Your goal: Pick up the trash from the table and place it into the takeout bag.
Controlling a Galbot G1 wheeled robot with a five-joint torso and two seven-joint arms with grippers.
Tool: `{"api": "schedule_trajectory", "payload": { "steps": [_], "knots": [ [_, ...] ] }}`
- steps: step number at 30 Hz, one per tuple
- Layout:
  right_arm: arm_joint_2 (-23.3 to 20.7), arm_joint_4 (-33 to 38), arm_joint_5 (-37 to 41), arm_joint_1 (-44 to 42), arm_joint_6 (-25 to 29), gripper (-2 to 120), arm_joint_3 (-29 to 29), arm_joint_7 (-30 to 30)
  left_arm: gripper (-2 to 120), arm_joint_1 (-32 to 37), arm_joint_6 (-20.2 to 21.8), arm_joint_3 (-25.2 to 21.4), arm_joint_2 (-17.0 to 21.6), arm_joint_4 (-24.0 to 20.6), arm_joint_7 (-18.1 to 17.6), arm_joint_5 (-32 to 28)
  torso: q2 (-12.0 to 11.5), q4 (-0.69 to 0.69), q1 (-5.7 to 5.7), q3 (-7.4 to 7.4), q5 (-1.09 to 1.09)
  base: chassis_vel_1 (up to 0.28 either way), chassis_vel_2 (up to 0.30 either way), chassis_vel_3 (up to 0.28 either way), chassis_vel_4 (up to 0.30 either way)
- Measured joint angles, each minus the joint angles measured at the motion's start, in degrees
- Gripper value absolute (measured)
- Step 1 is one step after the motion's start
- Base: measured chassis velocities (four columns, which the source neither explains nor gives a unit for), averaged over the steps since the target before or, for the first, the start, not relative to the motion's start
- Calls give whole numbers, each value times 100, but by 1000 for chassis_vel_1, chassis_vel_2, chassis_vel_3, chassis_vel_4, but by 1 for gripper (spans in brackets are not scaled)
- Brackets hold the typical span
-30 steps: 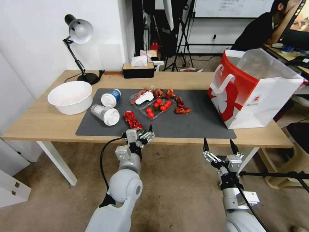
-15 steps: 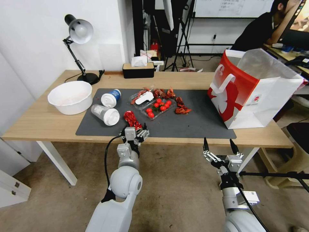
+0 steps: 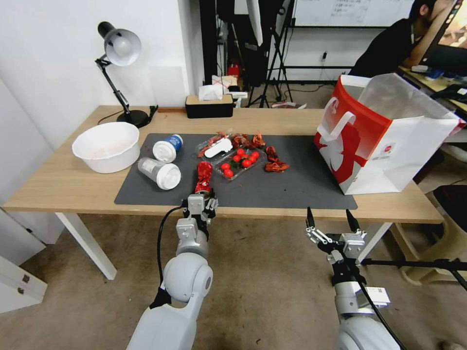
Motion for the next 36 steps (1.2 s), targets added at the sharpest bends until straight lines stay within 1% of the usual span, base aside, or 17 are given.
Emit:
{"api": "schedule_trajectory", "payload": {
  "steps": [10, 12, 14, 15, 16, 17, 18, 19, 20, 23, 24, 26, 27, 30, 32, 34, 36],
  "knots": [
    [33, -19, 1, 9, -2, 100, -20, 3, 50, 30, -92, -74, 101, -31, 122, 151, 0, 0, 0, 0, 0, 0, 0, 0, 0],
    [42, -3, -5, 3, -3, 100, -21, 3, 50, 77, -497, -104, 250, -131, 420, 214, 0, 0, 0, 0, -1, 0, 0, 0, 0],
    [44, 1, -6, 3, -3, 100, -21, 3, 50, 84, -618, -104, 314, -185, 548, 193, 0, 0, 0, 0, 0, 0, 0, 0, 0],
    [48, 10, -6, 2, -3, 100, -21, 3, 50, 68, -801, -103, 443, -264, 758, 78, 0, 0, 0, 0, 0, 0, 0, 0, 0],
    [55, 32, -6, 2, -2, 100, -16, 3, 50, -158, -1149, -58, 808, -322, 1140, -214, 0, 1, -2, 0, -2, 0, 0, 0, 0],
    [55, 32, -6, 2, -2, 100, -16, 3, 50, -158, -1149, -58, 808, -322, 1140, -214, 0, 1, -2, 0, -2, 0, 0, 0, 0],
    [63, 38, -6, 0, -2, 100, 8, 2, 50, -489, -1360, 76, 1252, -318, 1406, -585, 0, 0, -1, 0, -1, 0, 0, 0, 0],
    [69, 47, -7, -4, -2, 100, 20, 2, 50, -651, -1404, 178, 1447, -306, 1464, -772, 0, 1, -1, 0, 0, 0, 0, 0, 0],
    [69, 47, -7, -4, -2, 100, 20, 2, 50, -651, -1404, 178, 1447, -306, 1464, -772, 0, 1, -1, 0, 0, 0, 0, 0, 0],
    [69, 75, -9, -50, -1, 100, 97, 2, 50, -1683, -1511, 848, 2232, -115, 1650, -1598, -1, 0, -1, 0, -1, 0, 0, 0, 0],
    [69, 75, -9, -50, -1, 100, 97, 2, 50, -1683, -1511, 848, 2232, -115, 1650, -1598, -1, 0, -1, 0, -1, 0, 0, 0, 0],
    [50, 75, -10, -51, -7, 100, 162, 2, 50, -2370, -1514, 1388, 2493, 32, 1664, -1973, -1, -2, -1, 0, 1, 0, 0, 0, 0],
    [50, 75, -10, -51, -7, 100, 162, 2, 50, -2370, -1514, 1388, 2493, 32, 1664, -1973, -1, -2, -1, 0, 1, 0, 0, 0, 0],
    [16, 75, -7, -11, -62, 100, 229, 8, 50, -3289, -1481, 2134, 2590, 308, 1630, -2479, -1, -1, -1, 0, 0, 0, 0, 0, 0],
    [10, 76, -6, -2, -73, 100, 237, 11, 50, -3413, -1469, 2220, 2583, 358, 1620, -2536, -1, 0, -1, 0, -1, 0, 0, 0, 0],
    [-7, 74, 6, 40, -104, 100, 278, 22, 50, -4147, -1434, 2715, 2477, 623, 1584, -2777, -1, 0, 0, 0, 0, 0, 0, 0, 0],
    [-9, 68, 9, 46, -106, 100, 291, 24, 50, -4354, -1424, 2850, 2432, 705, 1569, -2840, -2, 1, 0, 1, 0, 0, 0, 0, 0]
  ]
}}
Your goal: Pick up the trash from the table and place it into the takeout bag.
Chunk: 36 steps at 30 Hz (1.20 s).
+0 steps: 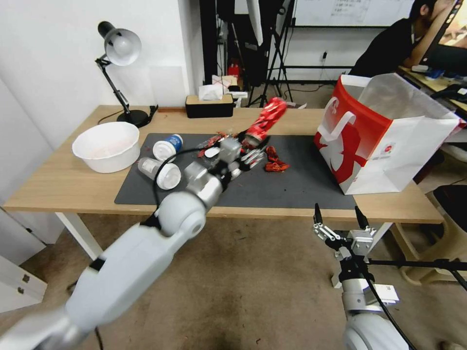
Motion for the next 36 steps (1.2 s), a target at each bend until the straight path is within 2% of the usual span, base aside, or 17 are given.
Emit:
{"api": "schedule_trajectory", "payload": {
  "steps": [2, 3, 6, 7, 12, 14, 16, 22, 25, 28, 31, 34, 36],
  "knots": [
    [-9, -34, 8, 11, -4, 100, 30, 2, 50, -815, 50, 543, -259, 379, -64, -305, 0, -1, 0, 0, 2, 0, 0, 0, 0],
    [-9, -34, 8, 11, -4, 100, 30, 2, 50, -815, 50, 543, -259, 379, -64, -305, 0, -1, 0, 0, 2, 0, 0, 0, 0],
    [-7, -67, 11, 20, -4, 100, 41, 3, 50, -1548, 80, 1044, -624, 806, -118, -610, 0, -2, 1, 0, 3, 0, 0, 0, 0],
    [-7, -67, 11, 20, -4, 100, 41, 3, 50, -1548, 80, 1044, -624, 806, -118, -610, 0, -2, 1, 0, 3, 0, 0, 0, 0],
    [37, -120, 12, 49, 0, 100, 12, 4, 50, -2419, 93, 1566, -1277, 1422, -147, -1000, 0, -1, 1, 0, 2, 0, 0, 0, 0],
    [37, -120, 12, 49, 0, 100, 12, 4, 50, -2433, 93, 1573, -1290, 1433, -147, -1005, 0, -1, 1, 0, 2, 0, 0, 0, 0],
    [57, -147, 12, 50, 7, 100, -5, 7, 50, -2684, 90, 1696, -1548, 1657, -145, -1094, 0, -1, 0, 0, 1, 0, 0, 0, 0],
    [63, -159, 12, 51, 12, 100, -8, 9, 50, -2791, 89, 1748, -1682, 1764, -145, -1136, 0, 0, 0, 0, 1, 0, 0, 0, 0],
    [67, -178, 12, 57, 19, 100, -6, 17, 50, -3007, 81, 1846, -1998, 2041, -126, -1217, 1, -1, 1, -1, 1, 0, 0, 0, 0],
    [67, -178, 12, 58, 22, 100, -1, 22, 50, -3064, 76, 1876, -2087, 2138, -115, -1231, 1, -3, 0, -1, 2, 0, 0, 0, 0],
    [68, -178, 12, 58, 27, 100, 9, 27, 50, -3152, 29, 1932, -2291, 2401, -66, -1242, 1, 0, 0, -1, 2, 0, 0, 0, 0],
    [91, -153, 13, 56, 33, 100, 17, 36, 50, -3183, -28, 2026, -2661, 2869, -2, -1243, 1, -1, 1, 0, 1, 0, 0, 0, 0],
    [100, -149, 13, 56, 34, 100, 17, 37, 50, -3184, -36, 2046, -2733, 2966, 16, -1242, 1, -1, 1, -1, 1, 0, 0, 0, 0]
  ]
}}
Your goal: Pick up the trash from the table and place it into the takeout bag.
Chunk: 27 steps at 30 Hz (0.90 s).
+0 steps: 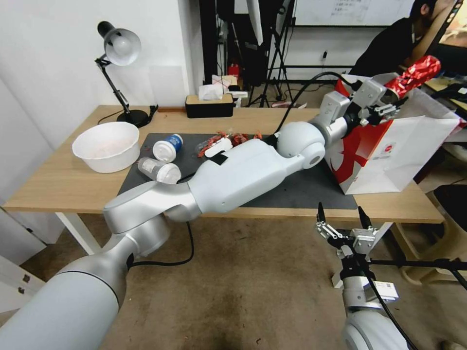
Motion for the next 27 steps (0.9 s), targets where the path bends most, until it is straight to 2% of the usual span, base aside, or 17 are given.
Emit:
{"api": "schedule_trajectory", "payload": {
  "steps": [6, 8, 10, 13, 14, 17, 22, 23, 25, 26, 27],
  "knots": [
    [30, -5, 1, 39, 3, 100, -39, 1, 53, -65, -46, 180, -199, 342, 60, -35, 0, 1, 0, 0, -1, 0, 0, 0, 0],
    [20, -69, 2, 140, 4, 100, -130, 0, 63, -98, -45, 211, -198, 427, 54, -50, 0, 1, 0, 0, -1, 0, 0, 0, 0],
    [17, -82, 3, 162, 4, 100, -150, 1, 67, -111, -44, 212, -195, 449, 43, -46, 0, 2, 0, 0, -1, 0, 0, 0, 0],
    [-2, -92, 8, 220, 4, 100, -190, 1, 82, -133, -21, 206, -189, 489, -30, -39, 0, 0, 0, 0, -2, 0, 0, 0, 0],
    [-2, -92, 8, 220, 4, 100, -190, 1, 82, -133, -21, 206, -189, 489, -30, -39, 0, 0, 0, 0, -2, 0, 0, 0, 0],
    [-12, -91, 14, 217, 4, 100, -174, 2, 95, -128, -3, 182, -181, 478, -69, -37, 0, 1, 0, 0, -1, 0, 0, 0, 0],
    [-11, -84, 20, 211, 4, 100, -153, 12, 99, -76, 22, 64, -163, 431, -165, -32, 0, -2, 0, 0, -1, 0, 0, 0, 0],
    [-12, -80, 22, 211, 4, 100, -148, 13, 100, -39, 46, -21, -122, 386, -194, -27, 0, -2, 0, 0, -1, 0, 0, 0, 0],
    [-14, -69, 28, 216, -3, 100, -143, 17, 100, 132, 143, -307, 283, -33, -306, -30, 0, 1, 0, 0, -2, 0, 0, 0, 0],
    [-14, -69, 28, 216, -3, 100, -143, 17, 100, 132, 143, -307, 283, -33, -306, -30, 0, 1, 0, 0, -2, 0, 0, 0, 0],
    [-15, -69, 28, 229, -13, 100, -150, 18, 100, 234, 173, -403, 502, -273, -349, -32, 0, 1, 0, -1, -3, 0, 0, 0, 0]
  ]
}}
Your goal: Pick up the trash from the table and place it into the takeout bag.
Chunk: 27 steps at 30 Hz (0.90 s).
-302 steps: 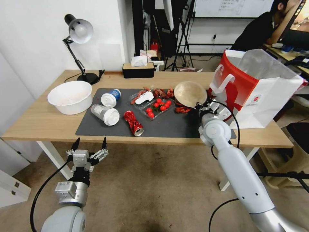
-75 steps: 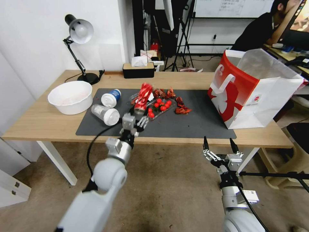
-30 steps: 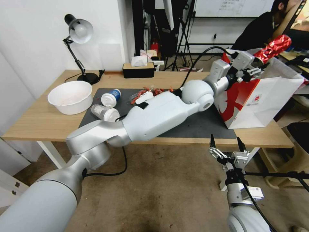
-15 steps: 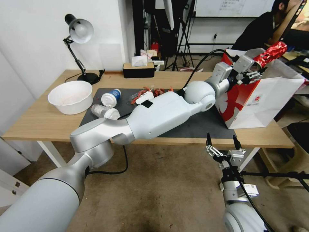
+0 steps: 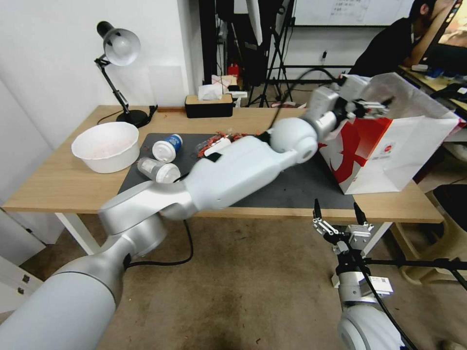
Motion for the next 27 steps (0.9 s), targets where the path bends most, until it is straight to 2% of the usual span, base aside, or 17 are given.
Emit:
{"api": "schedule_trajectory", "payload": {
  "steps": [1, 2, 3, 5, 6, 8, 9, 13, 14, 17, 18, 21, 22, 24, 26, 27],
  "knots": [
    [0, 0, 0, 19, -10, 100, -9, 0, 100, 127, 20, -101, 250, -217, -35, -1, 0, 0, 0, 0, 0, 0, 0, 0, 0],
    [0, 0, 0, 19, -10, 100, -9, 0, 100, 127, 20, -101, 250, -217, -35, -1, 0, 0, 0, 0, 0, 0, 0, 0, 0],
    [-1, 0, 0, 37, -32, 100, -28, 0, 100, 342, 33, -247, 613, -506, -86, -1, 0, 0, 0, 0, -1, 0, 0, 0, 0],
    [-3, -2, -4, 44, -47, 100, -45, 0, 100, 630, 48, -449, 1068, -837, -128, 6, 0, 1, 0, 0, -1, 0, 0, 0, 0],
    [-3, -2, -4, 44, -47, 100, -45, 0, 100, 630, 48, -449, 1068, -837, -128, 6, 0, 1, 0, 0, -1, 0, 0, 0, 0],
    [-4, -3, -7, 47, -55, 100, -51, 1, 100, 917, 85, -676, 1397, -1062, -140, 23, 0, 1, 0, 0, -2, 0, 0, 0, 0],
    [-4, -3, -7, 47, -55, 100, -51, 1, 100, 917, 85, -676, 1397, -1062, -140, 23, 0, 1, 0, 0, -2, 0, 0, 0, 0],
    [-23, -6, -9, 53, -63, 100, -56, 0, 100, 1487, 93, -1126, 1905, -1420, -143, 166, 0, -1, 0, 0, -1, 0, 0, 0, 0],
    [-23, -6, -9, 53, -63, 100, -56, 0, 100, 1487, 93, -1126, 1905, -1420, -143, 166, 0, -1, 0, 0, -1, 0, 0, 0, 0],
    [-52, -18, -9, 69, -65, 100, -54, 0, 100, 2070, 93, -1592, 2255, -1849, -144, 299, 0, -2, 0, 0, 0, 0, 0, 0, 0],
    [-52, -18, -9, 69, -65, 100, -54, 0, 100, 2070, 93, -1592, 2255, -1849, -144, 299, 0, -2, 0, 0, 0, 0, 0, 0, 0],
    [-72, -30, -5, 85, -65, 100, -56, 1, 100, 2728, 81, -2094, 2536, -2272, -139, 481, 0, -1, 0, 0, 1, 0, 0, 0, 0],
    [-72, -30, -5, 85, -65, 100, -56, 1, 100, 2728, 81, -2094, 2536, -2272, -139, 481, 0, -1, 0, 0, 1, 0, 0, 0, 0],
    [-76, -48, -2, 103, -63, 100, -82, 1, 100, 3352, 57, -2536, 2721, -2616, -121, 649, 0, -1, -1, 0, 2, 0, 0, 0, 0],
    [-77, -52, -2, 109, -63, 100, -91, 1, 100, 3555, 52, -2683, 2766, -2713, -117, 699, 1, 0, -2, 0, 1, 0, 0, 0, 0],
    [-78, -63, -1, 116, -60, 100, -103, 1, 100, 3912, 49, -2976, 2823, -2850, -96, 823, 0, 0, -2, 0, -2, 0, 0, 0, 0]
  ]
}}
